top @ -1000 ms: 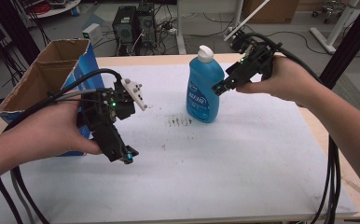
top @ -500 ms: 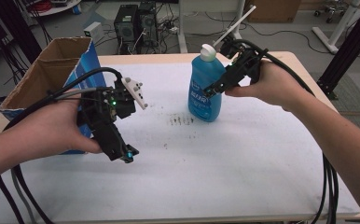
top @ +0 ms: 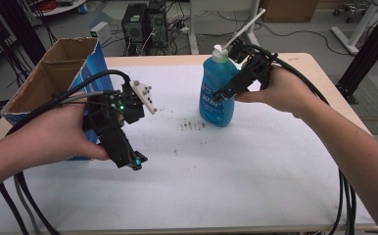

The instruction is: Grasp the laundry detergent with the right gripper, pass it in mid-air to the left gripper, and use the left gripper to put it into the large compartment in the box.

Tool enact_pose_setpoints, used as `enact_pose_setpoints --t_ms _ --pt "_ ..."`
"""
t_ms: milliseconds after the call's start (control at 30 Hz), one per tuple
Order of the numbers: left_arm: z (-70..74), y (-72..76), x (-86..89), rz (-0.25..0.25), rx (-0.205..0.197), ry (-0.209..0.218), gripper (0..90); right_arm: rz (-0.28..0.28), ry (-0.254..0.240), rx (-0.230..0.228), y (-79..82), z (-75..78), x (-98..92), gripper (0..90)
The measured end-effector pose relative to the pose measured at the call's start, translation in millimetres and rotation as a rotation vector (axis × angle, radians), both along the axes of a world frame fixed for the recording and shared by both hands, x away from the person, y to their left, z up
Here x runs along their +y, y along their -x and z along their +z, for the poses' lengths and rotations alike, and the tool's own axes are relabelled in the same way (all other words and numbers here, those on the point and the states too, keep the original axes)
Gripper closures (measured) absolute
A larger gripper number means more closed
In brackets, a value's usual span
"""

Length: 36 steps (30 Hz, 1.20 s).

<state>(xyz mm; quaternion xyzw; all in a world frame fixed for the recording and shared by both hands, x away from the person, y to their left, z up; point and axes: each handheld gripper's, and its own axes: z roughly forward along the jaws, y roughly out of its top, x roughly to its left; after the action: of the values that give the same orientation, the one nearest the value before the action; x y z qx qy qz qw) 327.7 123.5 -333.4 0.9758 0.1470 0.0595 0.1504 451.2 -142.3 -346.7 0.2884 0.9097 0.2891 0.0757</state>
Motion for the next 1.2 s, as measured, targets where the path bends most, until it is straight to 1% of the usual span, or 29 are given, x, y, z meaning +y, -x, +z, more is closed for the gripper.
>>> enact_pose_setpoints --t_ms 400,467,1000,1067,1100,1200 --pt "-0.3 -0.3 1.6 0.000 0.004 -0.009 4.3 -0.019 0.005 -0.002 -2.1 -2.7 1.4 17.8" --pt "-0.5 -0.3 1.4 0.000 0.004 -0.008 4.3 -0.020 0.003 -0.002 -1.9 -2.8 1.2 23.1" --pt "0.0 -1.0 1.5 0.001 0.006 -0.011 4.3 -0.033 0.005 0.000 -2.3 -3.7 1.8 26.5" --pt "0.0 -1.4 1.8 0.001 0.006 -0.010 4.3 -0.032 0.003 0.001 -2.2 -4.1 2.3 29.5" --pt "-0.4 -1.3 1.9 0.002 0.006 -0.007 4.3 -0.034 0.001 -0.010 -2.0 -4.2 2.3 29.6" --pt "-0.3 -1.3 1.9 0.001 0.008 -0.009 4.3 -0.036 0.000 -0.005 -1.8 -5.2 3.2 30.7"
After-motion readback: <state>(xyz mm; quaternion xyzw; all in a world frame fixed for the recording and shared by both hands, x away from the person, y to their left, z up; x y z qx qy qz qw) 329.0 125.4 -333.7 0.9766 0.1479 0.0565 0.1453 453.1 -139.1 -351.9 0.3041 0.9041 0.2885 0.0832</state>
